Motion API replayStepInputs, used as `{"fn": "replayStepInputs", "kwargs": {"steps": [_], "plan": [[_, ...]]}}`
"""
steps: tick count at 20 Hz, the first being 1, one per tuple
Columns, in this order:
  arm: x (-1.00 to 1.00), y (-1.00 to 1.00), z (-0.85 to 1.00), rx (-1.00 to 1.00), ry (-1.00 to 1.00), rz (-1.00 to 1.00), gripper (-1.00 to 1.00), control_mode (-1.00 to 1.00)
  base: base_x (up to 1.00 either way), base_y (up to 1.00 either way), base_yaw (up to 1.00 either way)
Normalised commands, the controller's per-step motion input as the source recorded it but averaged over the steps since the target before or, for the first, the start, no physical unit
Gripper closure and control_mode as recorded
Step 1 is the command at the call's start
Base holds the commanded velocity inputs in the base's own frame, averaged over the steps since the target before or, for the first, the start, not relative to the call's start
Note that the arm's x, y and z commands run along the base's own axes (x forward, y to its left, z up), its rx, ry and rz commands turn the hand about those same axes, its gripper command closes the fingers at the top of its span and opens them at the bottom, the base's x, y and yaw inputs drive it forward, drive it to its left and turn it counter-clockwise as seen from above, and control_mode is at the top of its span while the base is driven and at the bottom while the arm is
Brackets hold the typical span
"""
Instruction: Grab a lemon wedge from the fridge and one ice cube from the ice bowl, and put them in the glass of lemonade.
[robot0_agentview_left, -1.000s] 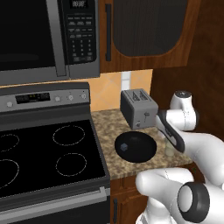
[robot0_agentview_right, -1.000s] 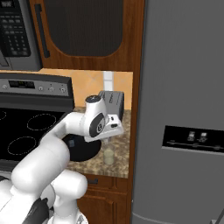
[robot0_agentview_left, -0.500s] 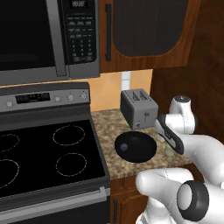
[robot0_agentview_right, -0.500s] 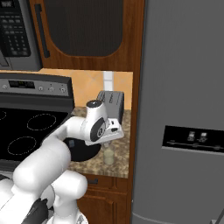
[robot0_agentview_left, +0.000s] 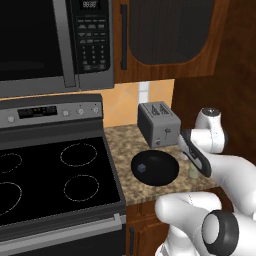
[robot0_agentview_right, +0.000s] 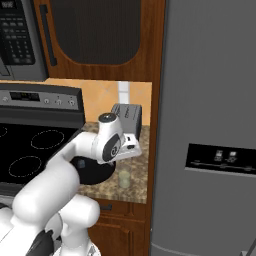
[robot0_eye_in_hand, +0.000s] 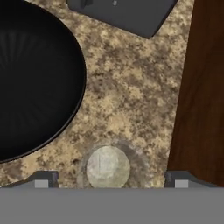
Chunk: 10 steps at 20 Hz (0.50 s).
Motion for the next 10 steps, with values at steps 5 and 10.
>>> {"fn": "replayStepInputs", "kwargs": {"steps": [5,10], "plan": [[-0.08,0.10,0.33,0.05,-0.08,0.01,-1.00,-1.00,0.00,0.00,0.00],[-0.23,0.26,0.11,0.00,-0.06,0.00,-1.00,-1.00,0.00,0.00,0.00]]}}
